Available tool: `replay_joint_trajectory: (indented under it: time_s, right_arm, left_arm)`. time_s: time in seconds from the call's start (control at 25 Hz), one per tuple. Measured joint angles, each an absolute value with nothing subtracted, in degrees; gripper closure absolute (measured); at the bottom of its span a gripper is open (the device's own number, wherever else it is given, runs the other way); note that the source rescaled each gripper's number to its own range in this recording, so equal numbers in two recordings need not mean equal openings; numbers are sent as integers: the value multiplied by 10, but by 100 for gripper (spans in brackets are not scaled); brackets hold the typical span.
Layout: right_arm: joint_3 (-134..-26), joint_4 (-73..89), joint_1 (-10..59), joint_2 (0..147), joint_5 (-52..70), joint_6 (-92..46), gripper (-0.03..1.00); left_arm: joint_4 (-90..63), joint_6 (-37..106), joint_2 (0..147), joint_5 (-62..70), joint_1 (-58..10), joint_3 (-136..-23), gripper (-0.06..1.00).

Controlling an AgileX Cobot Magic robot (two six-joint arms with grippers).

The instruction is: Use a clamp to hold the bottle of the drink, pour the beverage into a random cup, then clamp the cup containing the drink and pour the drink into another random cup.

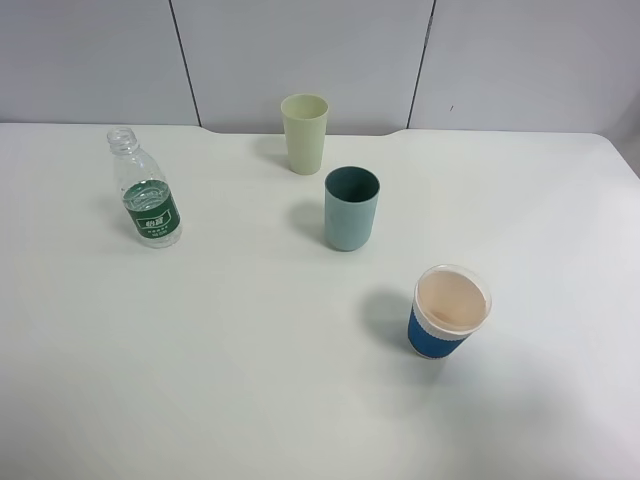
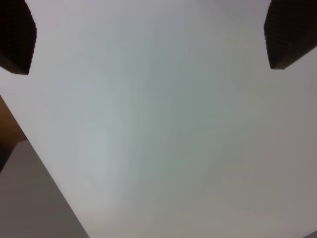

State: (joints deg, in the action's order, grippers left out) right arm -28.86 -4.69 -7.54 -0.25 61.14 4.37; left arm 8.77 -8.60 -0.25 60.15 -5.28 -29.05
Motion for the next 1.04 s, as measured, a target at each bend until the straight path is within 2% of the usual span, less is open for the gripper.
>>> replay_joint_trajectory:
  time_s: [1.04]
  right_arm:
    - [-289,-47,-75,-3,611,44,-2]
  left_arm:
    - [88,-86,-2,602,-53,-290,-6]
